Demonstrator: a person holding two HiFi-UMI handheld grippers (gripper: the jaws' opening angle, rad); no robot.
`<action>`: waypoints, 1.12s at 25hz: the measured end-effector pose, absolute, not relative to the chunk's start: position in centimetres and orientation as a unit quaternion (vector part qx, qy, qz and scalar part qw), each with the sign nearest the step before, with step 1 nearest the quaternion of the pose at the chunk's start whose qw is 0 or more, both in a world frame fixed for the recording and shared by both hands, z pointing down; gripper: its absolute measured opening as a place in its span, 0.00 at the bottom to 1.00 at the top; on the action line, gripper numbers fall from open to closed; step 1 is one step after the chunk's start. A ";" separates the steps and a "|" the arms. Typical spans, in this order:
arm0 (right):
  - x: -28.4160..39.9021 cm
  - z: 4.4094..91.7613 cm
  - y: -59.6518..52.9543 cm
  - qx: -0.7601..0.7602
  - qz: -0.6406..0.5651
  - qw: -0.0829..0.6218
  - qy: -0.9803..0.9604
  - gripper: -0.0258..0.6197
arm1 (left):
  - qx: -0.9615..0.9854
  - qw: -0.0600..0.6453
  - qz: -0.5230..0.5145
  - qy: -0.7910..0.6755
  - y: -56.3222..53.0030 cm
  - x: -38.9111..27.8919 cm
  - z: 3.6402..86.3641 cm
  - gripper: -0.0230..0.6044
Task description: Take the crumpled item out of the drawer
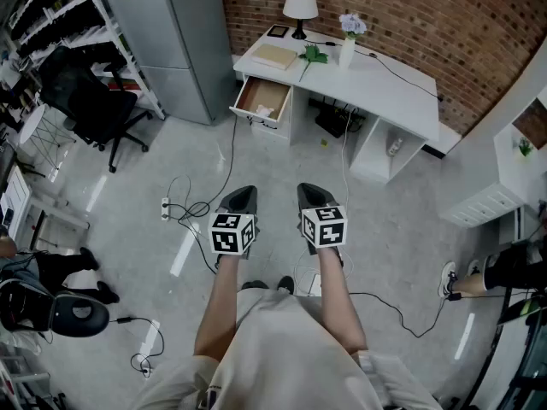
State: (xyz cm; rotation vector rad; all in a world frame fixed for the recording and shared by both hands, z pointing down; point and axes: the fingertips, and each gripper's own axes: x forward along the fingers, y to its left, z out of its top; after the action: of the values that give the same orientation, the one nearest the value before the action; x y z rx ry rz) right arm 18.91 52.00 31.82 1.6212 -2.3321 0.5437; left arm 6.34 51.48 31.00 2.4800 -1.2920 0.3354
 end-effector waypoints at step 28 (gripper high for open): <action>16.9 30.0 46.3 0.480 0.191 -0.033 -0.856 0.08 | 0.838 0.194 0.083 -0.502 43.9 -2.5 32.8 0.06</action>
State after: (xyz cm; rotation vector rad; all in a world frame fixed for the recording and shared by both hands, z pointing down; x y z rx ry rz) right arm 16.94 46.32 29.97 1.5405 -2.7464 0.6121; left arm -2.46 43.94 32.79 2.3510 -1.4088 0.2326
